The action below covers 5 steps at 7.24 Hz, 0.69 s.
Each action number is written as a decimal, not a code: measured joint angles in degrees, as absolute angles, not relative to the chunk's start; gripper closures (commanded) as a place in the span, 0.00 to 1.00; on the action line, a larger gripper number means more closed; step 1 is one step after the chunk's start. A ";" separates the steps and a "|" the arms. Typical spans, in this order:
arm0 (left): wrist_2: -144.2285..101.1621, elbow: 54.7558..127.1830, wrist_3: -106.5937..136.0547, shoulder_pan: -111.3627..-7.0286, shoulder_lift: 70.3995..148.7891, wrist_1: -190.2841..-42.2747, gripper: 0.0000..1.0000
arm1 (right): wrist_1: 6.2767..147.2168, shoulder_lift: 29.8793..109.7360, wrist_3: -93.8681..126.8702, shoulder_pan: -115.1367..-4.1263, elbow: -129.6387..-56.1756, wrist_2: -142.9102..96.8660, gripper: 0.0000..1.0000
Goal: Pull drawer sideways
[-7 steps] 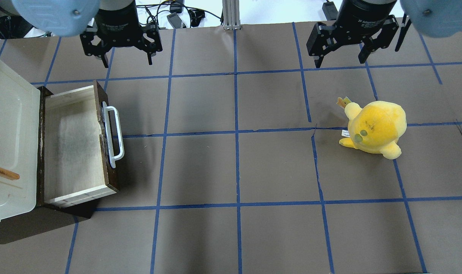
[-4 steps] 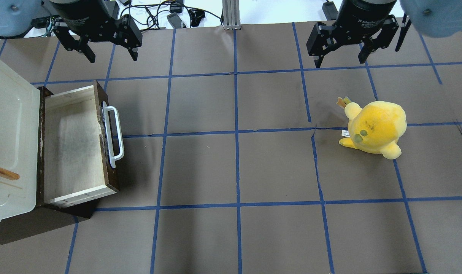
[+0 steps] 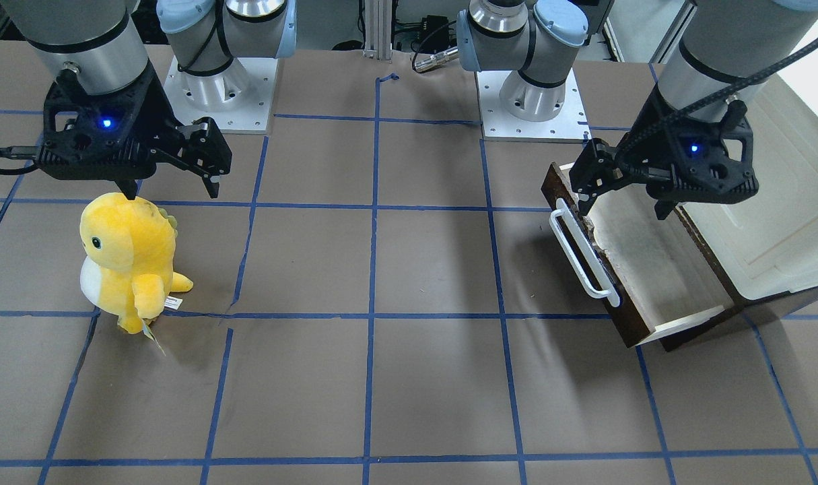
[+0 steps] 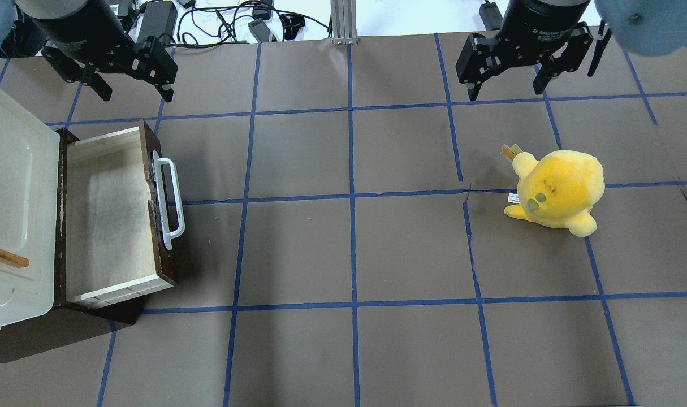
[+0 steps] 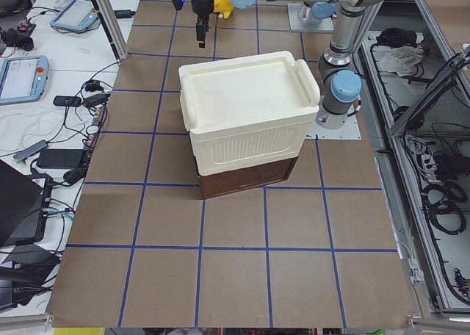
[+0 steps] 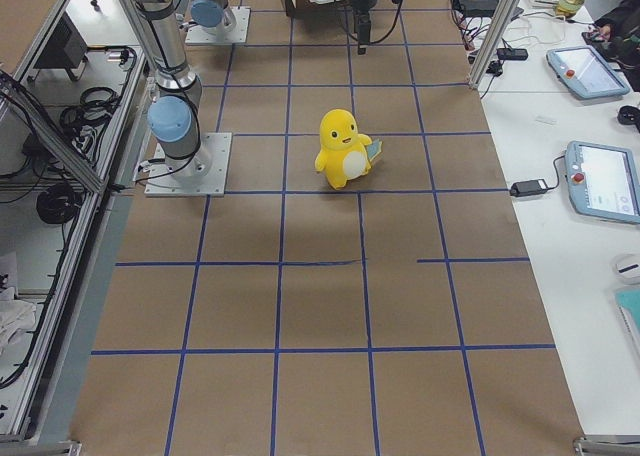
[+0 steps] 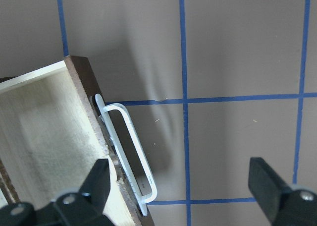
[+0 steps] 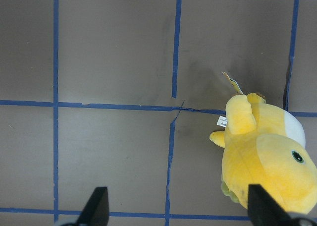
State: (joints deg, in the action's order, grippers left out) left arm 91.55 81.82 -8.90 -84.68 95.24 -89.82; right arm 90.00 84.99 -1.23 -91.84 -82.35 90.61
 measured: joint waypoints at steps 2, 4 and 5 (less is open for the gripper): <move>90.64 83.91 -9.42 -83.13 94.66 -89.42 0.00 | 90.00 84.99 -1.23 -91.85 -82.36 90.62 0.00; 89.39 84.72 -9.00 -82.68 94.94 -88.98 0.00 | 90.00 84.99 -1.23 -91.84 -82.35 90.58 0.00; 89.27 84.79 -8.82 -82.66 94.98 -88.90 0.00 | 90.00 84.99 -1.23 -91.85 -82.35 90.59 0.00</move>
State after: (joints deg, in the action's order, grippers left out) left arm 89.27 84.79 -8.82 -82.66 94.98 -88.90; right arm 90.00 84.99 -1.23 -91.85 -82.35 90.59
